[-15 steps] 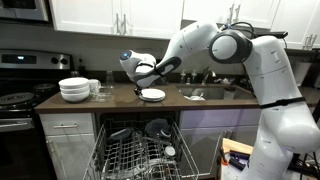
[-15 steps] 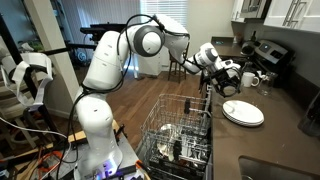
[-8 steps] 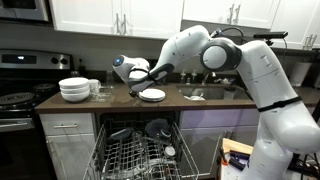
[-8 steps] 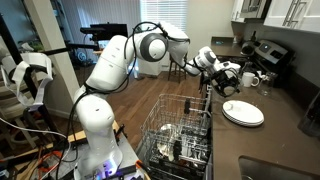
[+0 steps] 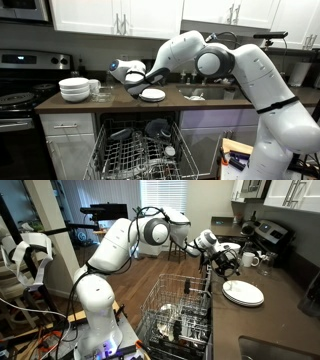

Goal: Put one white plate inside the dishwasher

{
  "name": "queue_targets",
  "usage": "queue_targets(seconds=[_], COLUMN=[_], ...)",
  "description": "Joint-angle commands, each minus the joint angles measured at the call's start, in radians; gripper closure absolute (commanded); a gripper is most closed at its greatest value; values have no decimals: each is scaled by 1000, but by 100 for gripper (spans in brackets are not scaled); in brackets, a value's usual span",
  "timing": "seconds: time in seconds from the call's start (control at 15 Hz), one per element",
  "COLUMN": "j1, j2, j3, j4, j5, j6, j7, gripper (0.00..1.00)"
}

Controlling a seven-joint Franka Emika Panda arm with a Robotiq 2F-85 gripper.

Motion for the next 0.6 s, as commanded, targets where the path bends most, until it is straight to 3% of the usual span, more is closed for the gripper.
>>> queue_targets(seconds=[0.0, 0.07, 0.13, 0.4, 0.47, 0.53], j1=[11, 12, 12, 14, 14, 15], j2=[31, 33, 36, 47, 51, 53], j3=[-10, -9, -9, -7, -7, -7], j4=[53, 57, 62, 78, 81, 84], j5=[-4, -6, -6, -6, -5, -4], j6=[-61, -67, -73, -86, -87, -87], j7=[14, 14, 13, 10, 10, 8], gripper=[1, 25, 26, 53, 48, 51])
